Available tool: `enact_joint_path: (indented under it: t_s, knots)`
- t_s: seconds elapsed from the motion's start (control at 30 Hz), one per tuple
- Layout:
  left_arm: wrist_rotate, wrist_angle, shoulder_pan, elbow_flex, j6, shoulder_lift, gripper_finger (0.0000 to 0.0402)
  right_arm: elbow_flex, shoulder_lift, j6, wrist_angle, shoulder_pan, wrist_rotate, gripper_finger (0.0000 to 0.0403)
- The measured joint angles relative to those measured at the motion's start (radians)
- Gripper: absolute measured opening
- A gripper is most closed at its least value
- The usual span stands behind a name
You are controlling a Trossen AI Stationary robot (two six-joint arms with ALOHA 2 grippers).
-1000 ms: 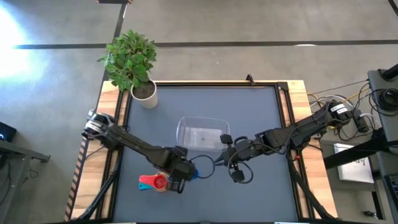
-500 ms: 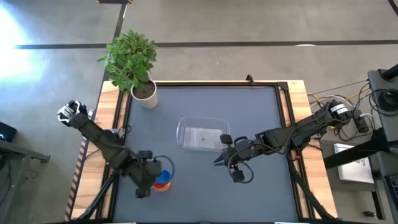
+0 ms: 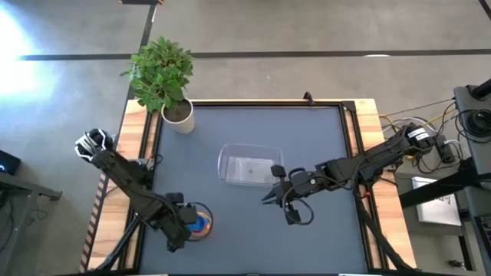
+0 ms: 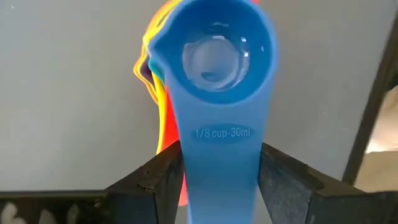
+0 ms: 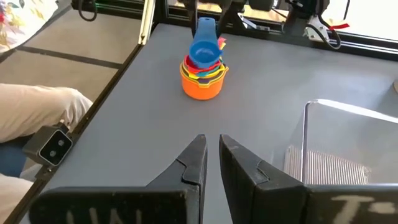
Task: Nest measuring cups in basket
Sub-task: Stack the dark blue measuring cup into the red measuring cup, then put the nested measuring cups into the transparent bin
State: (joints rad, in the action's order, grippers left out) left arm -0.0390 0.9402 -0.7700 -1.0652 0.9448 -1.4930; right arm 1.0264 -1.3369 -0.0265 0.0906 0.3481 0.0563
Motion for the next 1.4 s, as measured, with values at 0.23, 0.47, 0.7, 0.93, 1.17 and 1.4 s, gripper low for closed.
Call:
enact_joint_path:
  t_s: [0.23,0.47,0.7,0.93,1.17,1.4]
  knots:
    - [0.022,-0.004,0.000,0.000,0.000,-0.035,0.0149,0.000,0.000,-0.007,0.000,0.000,-0.001,0.0034]
    - [0.022,0.018,0.000,0.000,0.003,-0.027,0.0200,0.000,0.000,-0.007,0.000,0.000,-0.002,0.0034]
    - [0.023,0.045,0.000,0.000,0.018,-0.027,0.0286,0.000,0.000,-0.007,0.000,0.000,-0.003,0.0034]
    - [0.013,0.042,0.000,0.000,0.052,-0.029,0.0355,0.000,0.000,-0.007,0.000,0.000,-0.003,0.0034]
    - [-0.003,0.037,0.001,0.000,0.036,-0.087,0.0397,0.000,0.000,-0.007,0.001,0.000,-0.003,0.0034]
    - [0.029,0.034,0.001,0.000,0.036,-0.174,0.0394,0.000,0.000,-0.007,0.001,0.000,-0.003,0.0034]
